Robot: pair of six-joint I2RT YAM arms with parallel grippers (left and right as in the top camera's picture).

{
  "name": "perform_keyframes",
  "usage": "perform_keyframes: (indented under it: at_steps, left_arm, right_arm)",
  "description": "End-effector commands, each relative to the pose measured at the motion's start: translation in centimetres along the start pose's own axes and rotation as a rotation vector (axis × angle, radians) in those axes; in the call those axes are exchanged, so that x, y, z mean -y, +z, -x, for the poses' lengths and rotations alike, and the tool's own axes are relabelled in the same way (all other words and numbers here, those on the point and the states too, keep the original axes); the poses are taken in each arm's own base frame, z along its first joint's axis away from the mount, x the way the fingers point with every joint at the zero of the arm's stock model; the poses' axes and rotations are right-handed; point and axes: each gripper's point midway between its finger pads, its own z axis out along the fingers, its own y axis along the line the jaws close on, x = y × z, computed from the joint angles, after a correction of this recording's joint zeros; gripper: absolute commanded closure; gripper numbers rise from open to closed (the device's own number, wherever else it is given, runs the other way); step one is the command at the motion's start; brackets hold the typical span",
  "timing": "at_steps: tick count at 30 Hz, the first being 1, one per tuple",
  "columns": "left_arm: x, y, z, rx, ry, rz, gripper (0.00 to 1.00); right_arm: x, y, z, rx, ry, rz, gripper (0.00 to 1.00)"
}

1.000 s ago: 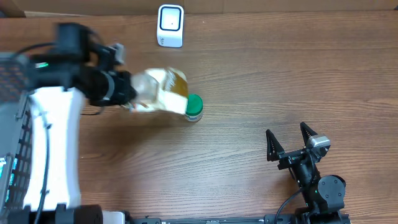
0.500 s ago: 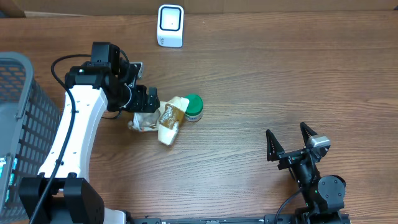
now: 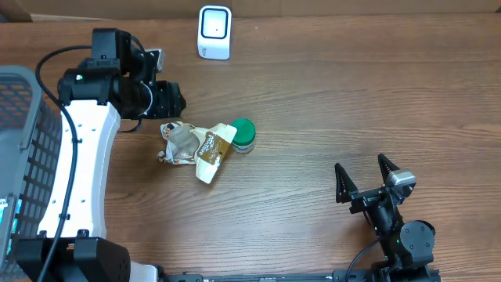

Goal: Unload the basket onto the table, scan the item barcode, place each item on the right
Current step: 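Carry the snack bag out and drop it beside the jar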

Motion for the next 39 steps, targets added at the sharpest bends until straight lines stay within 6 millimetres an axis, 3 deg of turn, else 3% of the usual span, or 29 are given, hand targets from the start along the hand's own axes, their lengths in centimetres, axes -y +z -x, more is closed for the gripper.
perform_keyframes:
  at_steps: [1, 4, 5, 10, 13, 16, 18, 22, 27, 31, 34, 37, 39]
  left_arm:
    - [0.0, 1.7, -0.8, -0.042, -0.080, 0.002, 0.57]
    - [-0.2, 5.0, -2.6, -0.110, -0.123, 0.006, 0.80]
    - [-0.3, 6.0, -3.1, -0.128, -0.134, 0.007, 0.83]
    - [-1.1, 11.6, -6.2, -0.217, -0.207, 0.021, 0.86]
    - [-0.7, 15.3, -8.0, -0.259, -0.211, -0.034, 0.81]
    - [-0.6, 17.5, -9.4, -0.304, -0.208, -0.044, 0.76]
    - [-0.7, 18.4, -9.8, -0.322, -0.206, -0.038, 0.72]
    - [-0.7, 18.9, -9.5, -0.312, -0.203, -0.040, 0.52]
    - [-0.1, 16.7, -6.5, -0.252, -0.192, -0.053, 0.43]
    - [1.6, 12.7, -2.4, -0.168, -0.141, -0.070, 0.41]
    - [2.6, 8.0, 1.3, -0.069, -0.115, -0.055, 0.39]
    - [3.1, 1.1, 5.1, 0.069, -0.104, -0.025, 0.34]
    - [3.2, -3.7, 6.8, 0.158, -0.105, -0.016, 0.15]
  right_arm:
    - [0.2, 0.0, 0.1, 0.009, -0.002, -0.008, 0.00]
    - [0.2, 0.0, 0.1, 0.009, -0.002, -0.008, 0.00]
    - [0.2, 0.0, 0.1, 0.009, -0.002, -0.008, 0.00]
    - [0.2, 0.0, 0.1, 0.009, -0.002, -0.008, 0.00]
    - [0.2, 0.0, 0.1, 0.009, -0.002, -0.008, 0.00]
    - [0.2, 0.0, 0.1, 0.009, -0.002, -0.008, 0.00]
    - [0.2, 0.0, 0.1, 0.009, -0.002, -0.008, 0.00]
    - [0.2, 0.0, 0.1, 0.009, -0.002, -0.008, 0.00]
    - [0.2, 0.0, 0.1, 0.009, -0.002, -0.008, 0.00]
    - [0.2, 0.0, 0.1, 0.009, -0.002, -0.008, 0.00]
    - [0.2, 0.0, 0.1, 0.009, -0.002, -0.008, 0.00]
    - [0.2, 0.0, 0.1, 0.009, -0.002, -0.008, 0.00]
    - [0.2, 0.0, 0.1, 0.009, -0.002, -0.008, 0.00]
